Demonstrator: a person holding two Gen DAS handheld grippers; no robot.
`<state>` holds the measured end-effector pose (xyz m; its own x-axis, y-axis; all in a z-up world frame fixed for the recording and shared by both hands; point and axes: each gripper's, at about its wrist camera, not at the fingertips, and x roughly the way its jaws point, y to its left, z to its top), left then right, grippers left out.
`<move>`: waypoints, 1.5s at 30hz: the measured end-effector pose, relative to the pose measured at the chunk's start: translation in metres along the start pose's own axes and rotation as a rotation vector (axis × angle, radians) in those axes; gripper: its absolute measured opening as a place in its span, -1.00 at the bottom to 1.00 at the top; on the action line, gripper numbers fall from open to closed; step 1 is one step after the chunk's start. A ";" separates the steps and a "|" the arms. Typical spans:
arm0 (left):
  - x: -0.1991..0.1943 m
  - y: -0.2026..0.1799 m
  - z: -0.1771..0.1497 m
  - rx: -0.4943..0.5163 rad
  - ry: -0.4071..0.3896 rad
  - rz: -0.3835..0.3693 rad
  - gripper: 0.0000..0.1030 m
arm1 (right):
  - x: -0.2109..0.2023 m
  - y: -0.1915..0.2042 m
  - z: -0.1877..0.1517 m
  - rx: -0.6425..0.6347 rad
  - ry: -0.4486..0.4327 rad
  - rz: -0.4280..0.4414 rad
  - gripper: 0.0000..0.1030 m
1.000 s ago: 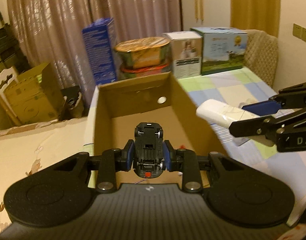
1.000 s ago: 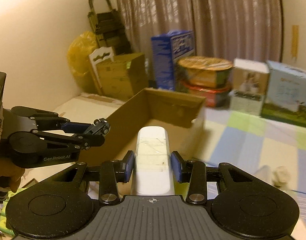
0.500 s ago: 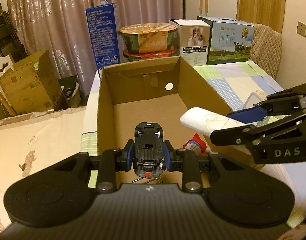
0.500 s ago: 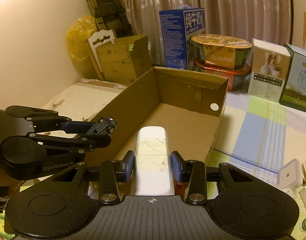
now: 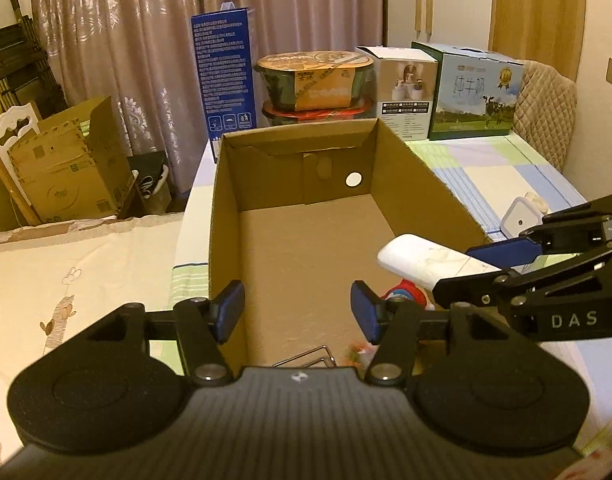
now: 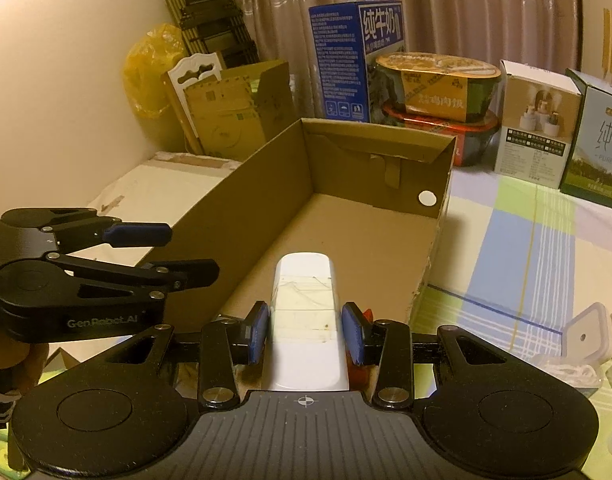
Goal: Organize rigid objects
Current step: 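Open the left tool to drop the car while the right tool drops the white block into the box, then move both tools back over the table toward the remaining items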
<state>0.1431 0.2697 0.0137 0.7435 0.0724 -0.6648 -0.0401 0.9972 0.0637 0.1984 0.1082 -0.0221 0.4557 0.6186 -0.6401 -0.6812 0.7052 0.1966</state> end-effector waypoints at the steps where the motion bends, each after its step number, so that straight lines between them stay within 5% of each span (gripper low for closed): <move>1: -0.001 0.000 0.000 -0.002 0.000 0.003 0.04 | 0.001 0.000 0.000 0.002 0.002 0.000 -0.28; 10: -0.005 0.001 0.000 -0.003 -0.011 0.015 0.05 | 0.000 -0.007 0.000 0.055 -0.038 0.019 -0.27; 14: -0.009 0.000 0.001 -0.005 -0.021 0.024 0.22 | -0.014 -0.014 0.002 0.085 -0.092 0.024 0.13; 25: -0.037 -0.021 0.001 -0.029 -0.053 0.013 0.49 | -0.072 -0.026 -0.017 0.093 -0.137 -0.048 0.16; 45: -0.089 -0.149 0.010 0.058 -0.164 -0.147 0.98 | -0.218 -0.107 -0.091 0.128 -0.196 -0.280 0.48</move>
<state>0.0895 0.1145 0.0709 0.8373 -0.0826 -0.5405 0.1114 0.9936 0.0207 0.1198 -0.1335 0.0286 0.7243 0.4410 -0.5300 -0.4425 0.8868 0.1331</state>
